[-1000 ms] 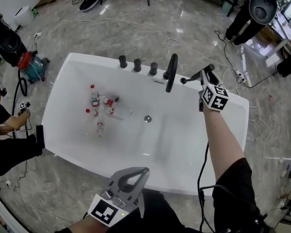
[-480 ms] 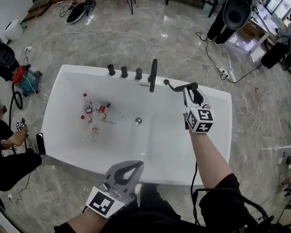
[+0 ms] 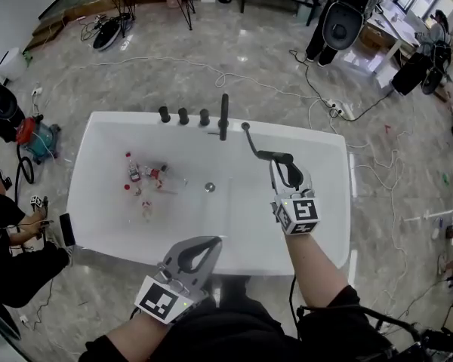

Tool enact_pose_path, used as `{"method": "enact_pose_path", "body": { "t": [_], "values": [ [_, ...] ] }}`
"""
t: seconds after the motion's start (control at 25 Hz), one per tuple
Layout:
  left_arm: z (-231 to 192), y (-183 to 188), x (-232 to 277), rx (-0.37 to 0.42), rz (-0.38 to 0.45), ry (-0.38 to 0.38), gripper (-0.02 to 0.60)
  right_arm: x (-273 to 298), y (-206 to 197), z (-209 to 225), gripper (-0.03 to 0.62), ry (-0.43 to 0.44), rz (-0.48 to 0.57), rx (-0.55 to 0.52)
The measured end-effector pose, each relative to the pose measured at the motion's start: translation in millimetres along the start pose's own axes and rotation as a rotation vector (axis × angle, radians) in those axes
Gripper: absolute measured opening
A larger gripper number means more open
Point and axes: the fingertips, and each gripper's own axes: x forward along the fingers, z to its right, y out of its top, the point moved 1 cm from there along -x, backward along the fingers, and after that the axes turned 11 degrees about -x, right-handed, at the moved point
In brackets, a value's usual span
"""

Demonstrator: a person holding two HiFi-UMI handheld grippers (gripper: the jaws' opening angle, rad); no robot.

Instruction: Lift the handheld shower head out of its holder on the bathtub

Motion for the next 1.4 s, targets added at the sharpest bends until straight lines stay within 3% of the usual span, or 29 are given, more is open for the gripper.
{"method": "enact_pose_path", "body": {
  "t": [0.4,0.76,1.2,1.4],
  "values": [
    [15,5,7,-0.004,-0.013,-0.040,0.000,-80,48,-46,0.118,0.062,0.052,-0.101],
    [39,10,18,0.014,-0.011,-0.086,0.000,-138,80,-77,0.120,0.113,0.088,-0.059],
    [47,9,24,0.016,-0.020,-0.104,0.000,-186,83,-104,0.120,0.183,0.075,-0.104],
    [46,4,30,0.012,-0.025,-0.105,0.000,-183,66,-110,0.120,0.186,0.030,-0.064]
  ]
}}
